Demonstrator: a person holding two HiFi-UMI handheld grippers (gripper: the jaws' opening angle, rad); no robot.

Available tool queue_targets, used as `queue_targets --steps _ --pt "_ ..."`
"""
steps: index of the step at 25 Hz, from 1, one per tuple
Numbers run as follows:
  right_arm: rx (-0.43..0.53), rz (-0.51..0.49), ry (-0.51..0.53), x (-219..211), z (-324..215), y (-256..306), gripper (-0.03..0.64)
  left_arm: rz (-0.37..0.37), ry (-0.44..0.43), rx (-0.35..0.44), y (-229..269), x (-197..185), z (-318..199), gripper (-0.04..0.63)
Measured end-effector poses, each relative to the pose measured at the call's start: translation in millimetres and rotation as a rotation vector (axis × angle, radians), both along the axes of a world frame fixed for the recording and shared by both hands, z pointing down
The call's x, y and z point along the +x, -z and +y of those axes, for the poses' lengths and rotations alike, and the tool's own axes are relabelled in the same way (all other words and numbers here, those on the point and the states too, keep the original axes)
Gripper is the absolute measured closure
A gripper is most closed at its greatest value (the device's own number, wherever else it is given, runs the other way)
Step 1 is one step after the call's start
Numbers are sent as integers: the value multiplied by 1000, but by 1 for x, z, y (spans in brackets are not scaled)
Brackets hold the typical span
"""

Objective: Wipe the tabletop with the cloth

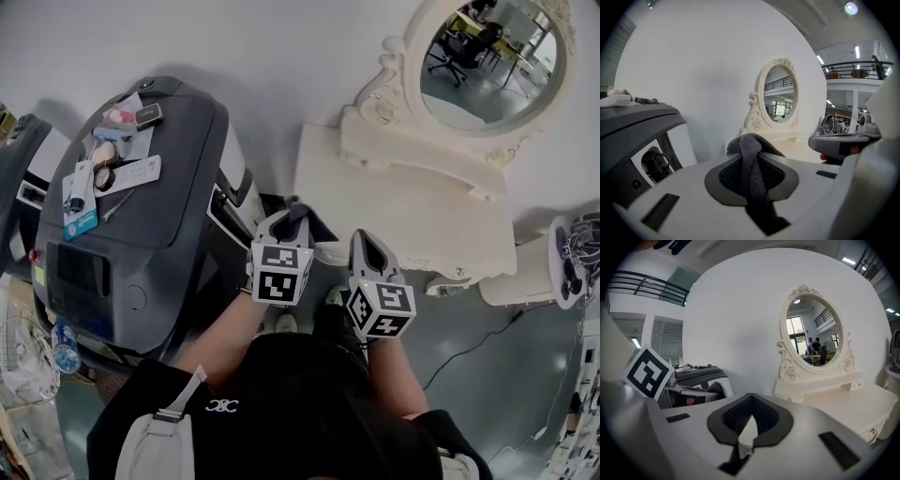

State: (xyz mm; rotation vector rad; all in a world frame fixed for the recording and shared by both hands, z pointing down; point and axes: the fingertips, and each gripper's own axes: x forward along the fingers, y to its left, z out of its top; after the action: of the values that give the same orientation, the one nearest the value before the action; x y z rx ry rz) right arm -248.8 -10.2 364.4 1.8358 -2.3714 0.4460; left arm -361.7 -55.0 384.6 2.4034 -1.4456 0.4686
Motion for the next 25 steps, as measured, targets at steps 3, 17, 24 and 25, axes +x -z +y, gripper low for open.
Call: queue_targets --steps 3,17,24,25 --pt "-6 -4 24 -4 -14 -3 614 -14 17 -15 -8 -4 -9 534" --pt "-27 -42 112 28 -112 -13 614 -92 91 -47 -20 16 -102 534" --pt "-27 -48 178 52 -167 -12 614 -157 162 -80 -32 24 -164 534" --pt "-29 -50 186 56 -174 -12 614 -164 171 -85 -34 25 -172 534"
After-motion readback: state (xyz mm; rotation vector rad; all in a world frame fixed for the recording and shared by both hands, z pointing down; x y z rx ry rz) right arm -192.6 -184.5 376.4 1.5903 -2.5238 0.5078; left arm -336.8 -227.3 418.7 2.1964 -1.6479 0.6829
